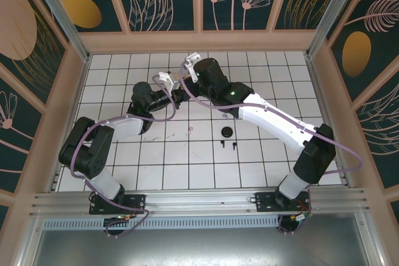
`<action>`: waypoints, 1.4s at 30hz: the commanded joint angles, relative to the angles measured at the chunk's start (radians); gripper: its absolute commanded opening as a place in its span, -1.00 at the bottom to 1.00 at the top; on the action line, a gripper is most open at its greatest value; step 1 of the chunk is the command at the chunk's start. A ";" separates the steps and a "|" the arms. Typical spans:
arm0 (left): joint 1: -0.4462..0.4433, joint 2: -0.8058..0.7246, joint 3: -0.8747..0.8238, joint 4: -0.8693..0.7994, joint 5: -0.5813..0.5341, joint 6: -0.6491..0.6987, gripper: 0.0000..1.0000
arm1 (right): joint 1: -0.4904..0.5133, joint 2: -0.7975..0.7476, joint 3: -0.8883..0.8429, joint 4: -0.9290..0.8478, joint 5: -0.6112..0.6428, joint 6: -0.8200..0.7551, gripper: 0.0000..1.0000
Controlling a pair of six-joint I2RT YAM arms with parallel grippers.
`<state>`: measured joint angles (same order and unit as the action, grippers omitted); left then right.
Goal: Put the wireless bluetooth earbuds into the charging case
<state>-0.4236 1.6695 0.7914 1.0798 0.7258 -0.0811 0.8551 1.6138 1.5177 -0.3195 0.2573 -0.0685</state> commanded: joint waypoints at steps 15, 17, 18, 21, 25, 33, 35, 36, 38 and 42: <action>-0.007 0.002 -0.032 0.132 -0.065 0.003 -1.00 | -0.139 -0.180 0.023 -0.015 -0.143 0.300 0.36; -0.007 -0.009 -0.057 0.166 -0.122 0.004 -1.00 | -0.161 -0.208 -0.008 -0.031 -0.161 0.371 0.36; -0.007 -0.018 -0.067 0.172 -0.152 0.004 -1.00 | -0.167 -0.221 -0.024 -0.049 -0.167 0.407 0.36; -0.007 -0.043 -0.104 0.211 -0.241 -0.001 -1.00 | -0.172 -0.245 -0.085 -0.101 -0.171 0.491 0.35; -0.006 -0.071 -0.163 0.282 -0.406 -0.013 -1.00 | -0.172 -0.270 -0.205 -0.124 -0.193 0.599 0.35; -0.004 -0.119 -0.221 0.325 -0.545 -0.061 -1.00 | -0.059 -0.146 -0.327 -0.152 -0.173 0.777 0.28; -0.003 -0.140 -0.241 0.335 -0.583 -0.060 -1.00 | -0.033 -0.084 -0.325 -0.165 -0.174 0.811 0.26; -0.001 -0.154 -0.251 0.337 -0.603 -0.060 -1.00 | -0.024 -0.051 -0.320 -0.164 -0.180 0.820 0.24; 0.003 -0.181 -0.268 0.332 -0.644 -0.060 -1.00 | -0.011 0.010 -0.307 -0.172 -0.186 0.837 0.18; 0.018 -0.231 -0.296 0.308 -0.678 -0.074 -1.00 | 0.014 0.113 -0.266 -0.183 -0.189 0.863 0.12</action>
<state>-0.4175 1.4815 0.5117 1.3434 0.1104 -0.1329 0.8551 1.6863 1.2060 -0.4675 0.0696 0.7437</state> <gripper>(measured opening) 0.226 0.565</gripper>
